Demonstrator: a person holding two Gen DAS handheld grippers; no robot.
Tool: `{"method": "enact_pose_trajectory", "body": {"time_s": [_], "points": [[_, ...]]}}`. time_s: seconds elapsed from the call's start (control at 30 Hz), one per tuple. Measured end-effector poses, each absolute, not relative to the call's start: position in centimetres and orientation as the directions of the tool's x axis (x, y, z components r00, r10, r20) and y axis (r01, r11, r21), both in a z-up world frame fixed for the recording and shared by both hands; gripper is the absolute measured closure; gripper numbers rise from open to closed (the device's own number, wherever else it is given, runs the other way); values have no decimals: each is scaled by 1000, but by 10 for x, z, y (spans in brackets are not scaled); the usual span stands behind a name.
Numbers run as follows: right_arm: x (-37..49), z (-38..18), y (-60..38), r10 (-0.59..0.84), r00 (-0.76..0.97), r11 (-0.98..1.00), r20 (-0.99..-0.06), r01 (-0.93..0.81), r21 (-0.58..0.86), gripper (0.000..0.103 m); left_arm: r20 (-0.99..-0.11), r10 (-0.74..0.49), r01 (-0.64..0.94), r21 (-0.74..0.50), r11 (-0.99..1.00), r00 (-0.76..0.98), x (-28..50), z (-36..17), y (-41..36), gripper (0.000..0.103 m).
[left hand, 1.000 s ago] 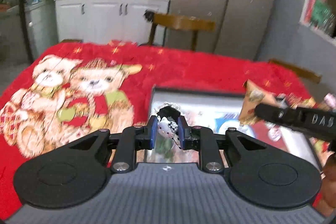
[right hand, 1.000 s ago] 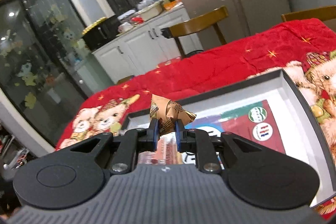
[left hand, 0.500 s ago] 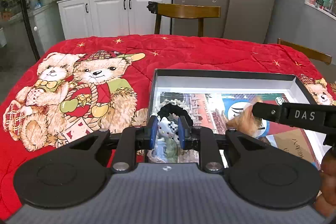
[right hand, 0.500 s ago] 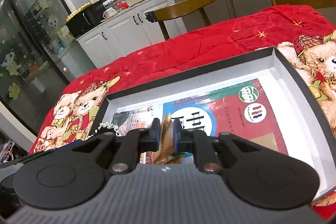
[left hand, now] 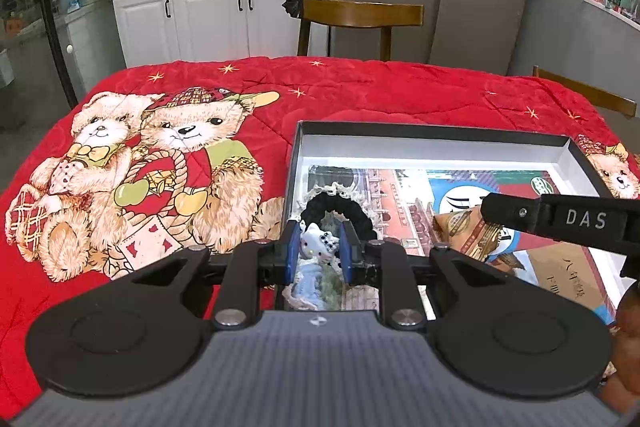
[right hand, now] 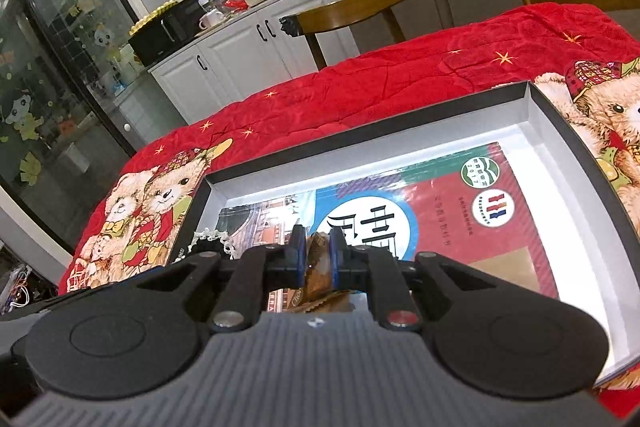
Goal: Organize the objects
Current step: 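Open the left tool over the box while the right tool releases the packet inside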
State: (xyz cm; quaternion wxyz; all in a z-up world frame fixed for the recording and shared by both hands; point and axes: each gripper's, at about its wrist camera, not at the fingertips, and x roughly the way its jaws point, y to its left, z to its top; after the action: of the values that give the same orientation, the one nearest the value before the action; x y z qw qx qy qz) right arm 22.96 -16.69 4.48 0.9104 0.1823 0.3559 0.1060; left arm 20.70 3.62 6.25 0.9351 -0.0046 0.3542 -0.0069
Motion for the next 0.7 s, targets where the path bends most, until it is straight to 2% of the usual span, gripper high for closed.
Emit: {"method": "enact_pose_trajectory", "body": {"time_s": [0.3,0.33,0.37,0.4,0.43,0.53,0.6,0.67,0.7], "points": [[231,45,-167,357,714,899,-603,-86,430,82,-674,8,1,13,1000,739,207,62,33,78],[230,48,-166,355,720,902,-596,-97,421,77,-679,6,-1,8,1000,734,207,63,34,77],[228,51,-165,354,727,905,-589,-106,413,56,-684,2,-3,1,1000,729,207,64,35,77],[227,55,-165,351,734,907,-581,-112,407,54,-689,-2,-2,-6,1000,725,207,66,37,77],[225,59,-166,360,741,903,-567,-124,412,46,-691,-11,-1,-16,1000,723,207,69,39,77],[216,75,-171,389,760,887,-520,-155,436,42,-667,-9,-10,-24,1000,745,203,84,46,77],[210,87,-174,405,771,878,-492,-177,445,36,-641,-14,-11,-35,999,767,198,98,53,71],[202,100,-176,424,781,870,-458,-210,446,28,-615,-39,1,-61,998,788,192,113,60,48],[197,108,-177,436,786,866,-438,-233,443,26,-598,-52,11,-73,997,800,188,120,64,43]]}}
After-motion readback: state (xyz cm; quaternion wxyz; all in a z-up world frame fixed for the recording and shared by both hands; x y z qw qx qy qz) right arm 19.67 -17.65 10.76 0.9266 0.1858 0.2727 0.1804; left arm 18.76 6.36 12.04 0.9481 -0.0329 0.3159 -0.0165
